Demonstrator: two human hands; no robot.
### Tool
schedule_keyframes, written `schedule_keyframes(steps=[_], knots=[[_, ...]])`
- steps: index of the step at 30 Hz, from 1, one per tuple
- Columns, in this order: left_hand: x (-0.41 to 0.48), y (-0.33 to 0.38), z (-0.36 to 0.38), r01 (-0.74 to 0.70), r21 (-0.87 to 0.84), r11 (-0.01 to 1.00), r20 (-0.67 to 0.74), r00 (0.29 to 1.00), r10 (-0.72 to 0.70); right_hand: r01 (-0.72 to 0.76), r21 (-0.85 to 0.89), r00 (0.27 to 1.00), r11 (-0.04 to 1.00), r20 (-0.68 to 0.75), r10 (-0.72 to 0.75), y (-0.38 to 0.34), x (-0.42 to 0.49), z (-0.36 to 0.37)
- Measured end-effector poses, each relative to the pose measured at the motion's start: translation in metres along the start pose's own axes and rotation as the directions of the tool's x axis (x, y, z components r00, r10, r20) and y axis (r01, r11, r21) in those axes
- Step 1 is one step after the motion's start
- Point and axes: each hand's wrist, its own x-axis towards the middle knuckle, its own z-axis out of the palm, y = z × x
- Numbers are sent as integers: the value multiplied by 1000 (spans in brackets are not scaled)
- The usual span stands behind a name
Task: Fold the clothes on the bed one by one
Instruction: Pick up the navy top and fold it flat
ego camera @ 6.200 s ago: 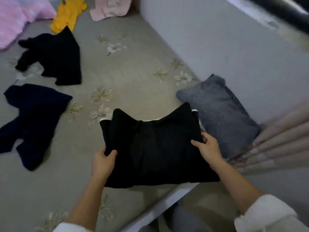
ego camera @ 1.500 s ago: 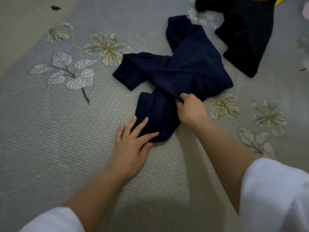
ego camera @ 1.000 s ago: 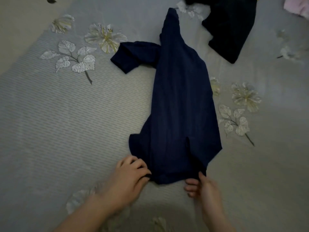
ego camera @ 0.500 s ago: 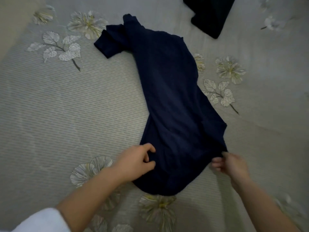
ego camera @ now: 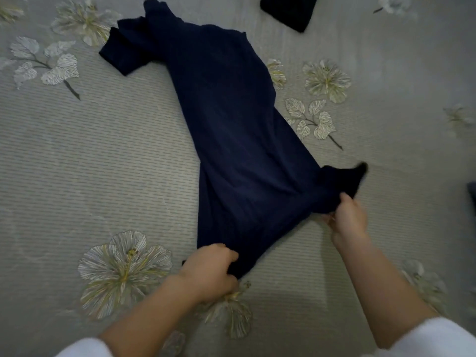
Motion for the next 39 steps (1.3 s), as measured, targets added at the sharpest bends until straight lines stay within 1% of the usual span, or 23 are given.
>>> schedule_keyframes(steps=[2, 6, 8, 10, 12, 14, 16, 18, 19, 20, 22, 23, 24, 26, 28, 29, 31, 33, 34, 35, 37, 38, 39], knots=[[-3, -6, -6, -36, 22, 999, 57, 998, 35, -157, 285, 987, 946, 81, 139, 3, 0, -26], [-14, -1, 5, -179, 222, 958, 83, 983, 164, -316, 350, 949, 882, 116, 293, 23, -8, -64], [-19, 11, 11, -156, 108, 982, 156, 978, 138, -305, 202, 951, 931, 20, 308, 34, -9, -70], [-22, 29, 4, -11, -170, 985, 289, 955, 61, -228, -180, 970, 957, -124, 208, 43, -9, -77], [-20, 42, -8, 169, -319, 933, 478, 878, 4, -102, -561, 993, 822, -106, 51, 42, -16, -80], [-16, 46, -22, 190, -210, 959, 598, 801, -28, 40, -694, 999, 719, 6, -49, 37, -22, -76], [-10, 38, -36, 186, -119, 975, 594, 801, -80, 209, -762, 973, 613, 100, -207, 28, -26, -61], [0, 19, -47, 226, -239, 944, 438, 893, -103, 389, -771, 914, 504, 256, -315, 15, -28, -35], [6, 9, -55, 214, -323, 922, 254, 958, -133, 467, -745, 881, 475, 346, -324, 10, -28, -18], [13, -2, -62, 183, -367, 912, -5, 980, -198, 526, -717, 850, 457, 422, -316, 6, -26, 0], [27, -23, -77, 165, -336, 927, -446, 839, -311, 566, -706, 824, 426, 508, -252, 1, -24, 36], [32, -32, -84, 182, -304, 935, -520, 790, -323, 560, -720, 827, 410, 518, -219, -1, -22, 53], [35, -39, -89, 195, -282, 939, -508, 800, -318, 554, -735, 831, 391, 520, -200, -2, -20, 67], [37, -47, -91, 209, -113, 971, -355, 905, -236, 573, -717, 816, 396, 542, -200, -3, -21, 87], [37, -47, -86, 170, 225, 959, -259, 960, -109, 637, -626, 753, 450, 630, -189, -3, -29, 96], [35, -45, -86, 146, 369, 918, -238, 970, -59, 697, -581, 690, 420, 703, -173, -2, -36, 97], [27, -44, -89, 135, 468, 873, -154, 986, -70, 843, -490, 519, 220, 849, -99, 3, -50, 91], [14, -45, -93, 141, 405, 904, 68, 981, -184, 915, -403, 399, 25, 911, 106, 3, -64, 77], [6, -47, -94, 137, 340, 930, 225, 949, -222, 924, -382, 375, -17, 897, 235, 1, -67, 71], [-1, -48, -96, 150, 261, 954, 405, 879, -249, 920, -391, 370, -18, 854, 366, -4, -68, 67], [-9, -51, -103, 255, 82, 963, 717, 656, -235, 870, -490, 392, 54, 755, 525, -21, -66, 70], [-8, -54, -108, 301, -17, 953, 763, 620, -182, 830, -548, 437, 105, 755, 489, -31, -62, 77], [-3, -57, -114, 297, -119, 948, 708, 694, -129, 794, -585, 508, 164, 787, 349, -39, -56, 86]])
